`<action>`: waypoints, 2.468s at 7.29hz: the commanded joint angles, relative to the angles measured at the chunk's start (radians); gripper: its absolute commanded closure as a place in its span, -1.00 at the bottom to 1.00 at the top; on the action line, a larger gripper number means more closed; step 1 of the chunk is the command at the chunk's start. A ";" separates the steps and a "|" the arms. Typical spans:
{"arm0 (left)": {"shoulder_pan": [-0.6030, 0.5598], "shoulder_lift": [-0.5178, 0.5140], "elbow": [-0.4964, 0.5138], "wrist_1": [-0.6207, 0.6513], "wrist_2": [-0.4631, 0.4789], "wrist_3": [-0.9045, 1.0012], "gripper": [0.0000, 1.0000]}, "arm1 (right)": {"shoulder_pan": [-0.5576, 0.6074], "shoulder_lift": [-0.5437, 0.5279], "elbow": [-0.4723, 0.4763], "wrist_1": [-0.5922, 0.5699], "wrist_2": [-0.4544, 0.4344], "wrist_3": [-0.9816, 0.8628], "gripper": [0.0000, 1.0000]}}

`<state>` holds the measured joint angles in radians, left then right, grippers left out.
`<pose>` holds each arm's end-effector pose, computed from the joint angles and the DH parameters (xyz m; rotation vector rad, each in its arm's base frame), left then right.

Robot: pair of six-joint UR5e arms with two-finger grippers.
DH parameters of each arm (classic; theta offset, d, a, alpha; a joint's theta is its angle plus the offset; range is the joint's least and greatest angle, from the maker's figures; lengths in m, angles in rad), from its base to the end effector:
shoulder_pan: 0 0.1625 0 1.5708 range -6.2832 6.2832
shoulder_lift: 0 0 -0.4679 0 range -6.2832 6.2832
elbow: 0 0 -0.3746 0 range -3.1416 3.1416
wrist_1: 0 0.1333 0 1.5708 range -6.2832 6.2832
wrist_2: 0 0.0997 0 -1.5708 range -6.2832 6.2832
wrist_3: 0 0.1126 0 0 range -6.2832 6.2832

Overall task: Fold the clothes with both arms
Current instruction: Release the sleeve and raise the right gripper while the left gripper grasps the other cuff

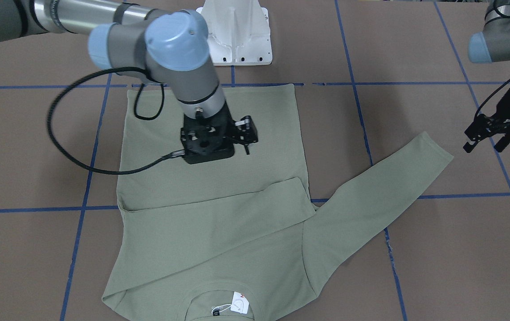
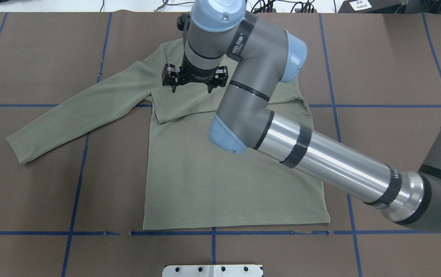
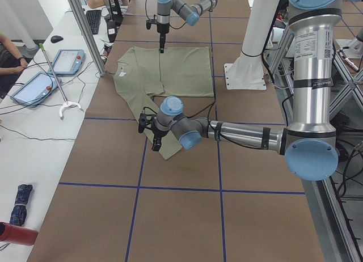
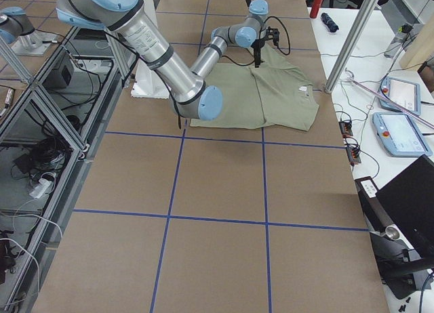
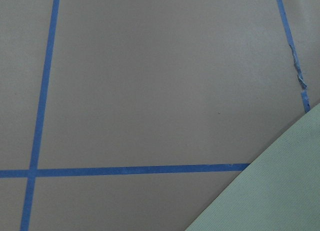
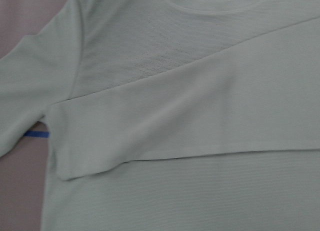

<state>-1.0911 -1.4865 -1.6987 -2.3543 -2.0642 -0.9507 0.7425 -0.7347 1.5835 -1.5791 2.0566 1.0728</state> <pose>0.1484 -0.4586 0.6062 0.3068 0.8824 -0.2324 -0.4873 -0.5567 0.1872 0.1069 -0.9338 0.0221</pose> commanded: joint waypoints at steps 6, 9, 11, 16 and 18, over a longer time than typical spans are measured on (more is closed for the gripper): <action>0.287 0.083 0.026 -0.045 0.240 -0.332 -1.00 | 0.123 -0.301 0.334 -0.329 0.017 -0.320 -1.00; 0.289 0.063 0.057 -0.045 0.246 -0.330 -0.98 | 0.123 -0.302 0.340 -0.329 0.016 -0.318 -1.00; 0.296 0.058 0.067 -0.045 0.248 -0.330 -0.98 | 0.121 -0.304 0.339 -0.317 0.014 -0.315 -1.00; 0.303 0.057 0.070 -0.046 0.256 -0.332 -0.16 | 0.121 -0.302 0.349 -0.315 0.020 -0.306 -1.00; 0.303 0.057 0.068 -0.046 0.257 -0.336 0.29 | 0.121 -0.304 0.361 -0.317 0.033 -0.304 -1.00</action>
<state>-0.7886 -1.4297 -1.6300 -2.4007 -1.8082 -1.2841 0.8636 -1.0378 1.9377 -1.8956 2.0839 0.7676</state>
